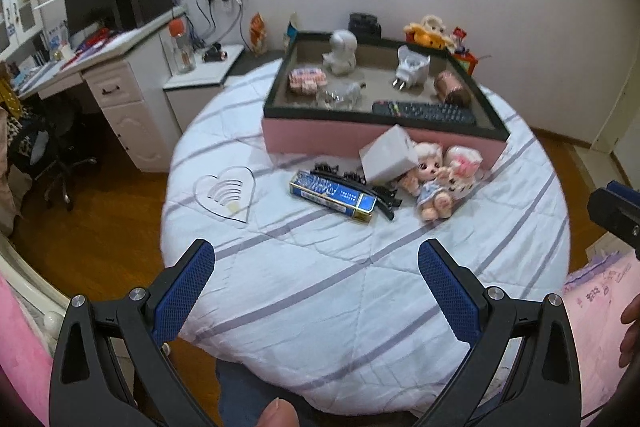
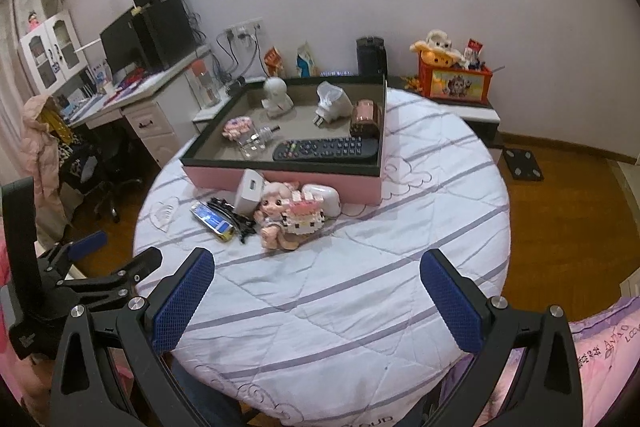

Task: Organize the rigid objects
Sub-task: 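Withdraw both tools from the box back toward the remaining items, then grasp the pink-white block figure with the right tool while the left tool grasps the blue tin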

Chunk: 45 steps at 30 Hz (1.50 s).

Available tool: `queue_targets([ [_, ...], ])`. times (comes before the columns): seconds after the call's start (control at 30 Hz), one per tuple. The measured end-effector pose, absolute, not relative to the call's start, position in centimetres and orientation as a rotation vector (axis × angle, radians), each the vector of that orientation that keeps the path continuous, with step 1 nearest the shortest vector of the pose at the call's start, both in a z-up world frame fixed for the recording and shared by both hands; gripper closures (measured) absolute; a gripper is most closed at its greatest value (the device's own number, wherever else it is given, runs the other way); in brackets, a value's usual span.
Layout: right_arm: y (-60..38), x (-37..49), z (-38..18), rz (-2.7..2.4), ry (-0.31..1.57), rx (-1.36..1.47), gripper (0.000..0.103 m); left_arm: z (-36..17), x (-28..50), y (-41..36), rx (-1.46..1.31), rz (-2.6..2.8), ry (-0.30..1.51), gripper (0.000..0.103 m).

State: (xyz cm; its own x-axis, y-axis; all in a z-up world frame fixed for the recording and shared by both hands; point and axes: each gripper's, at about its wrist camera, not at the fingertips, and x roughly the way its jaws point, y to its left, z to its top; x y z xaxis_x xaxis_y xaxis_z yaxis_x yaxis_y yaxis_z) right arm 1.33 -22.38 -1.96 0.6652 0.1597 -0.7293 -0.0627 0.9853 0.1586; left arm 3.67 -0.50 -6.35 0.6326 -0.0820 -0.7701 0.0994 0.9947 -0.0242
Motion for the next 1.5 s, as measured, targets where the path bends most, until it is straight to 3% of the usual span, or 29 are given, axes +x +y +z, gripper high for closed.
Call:
queue_targets([
  [0.57,-21.3,9.2,-8.8,0.173,0.979,0.158,0.0,-12.8,11.1,0.1,0.042,-0.137,0.975,0.0],
  [0.93,-21.0,12.0,-10.9,0.192,0.992,0.199,0.001,-13.5,11.7,-1.3,0.078,-0.227,0.953,0.0],
  [1.13,-20.5,12.2,-11.6,0.219,1.002,0.196,0.011,-14.1,12.6,-1.6,0.082,-0.222,0.951,0.0],
  [1.27,-20.0,12.2,-11.8,0.266,0.991,0.211,0.037,-14.1,12.8,-1.3,0.07,-0.225,0.951,0.0],
  [1.4,-19.5,12.0,-11.5,0.267,0.983,0.19,0.037,-13.9,12.4,-0.8,0.06,-0.209,0.935,0.019],
  [1.5,-19.9,11.6,-11.4,0.269,0.981,0.21,0.038,-13.8,12.4,-0.4,0.038,-0.223,0.938,0.02],
])
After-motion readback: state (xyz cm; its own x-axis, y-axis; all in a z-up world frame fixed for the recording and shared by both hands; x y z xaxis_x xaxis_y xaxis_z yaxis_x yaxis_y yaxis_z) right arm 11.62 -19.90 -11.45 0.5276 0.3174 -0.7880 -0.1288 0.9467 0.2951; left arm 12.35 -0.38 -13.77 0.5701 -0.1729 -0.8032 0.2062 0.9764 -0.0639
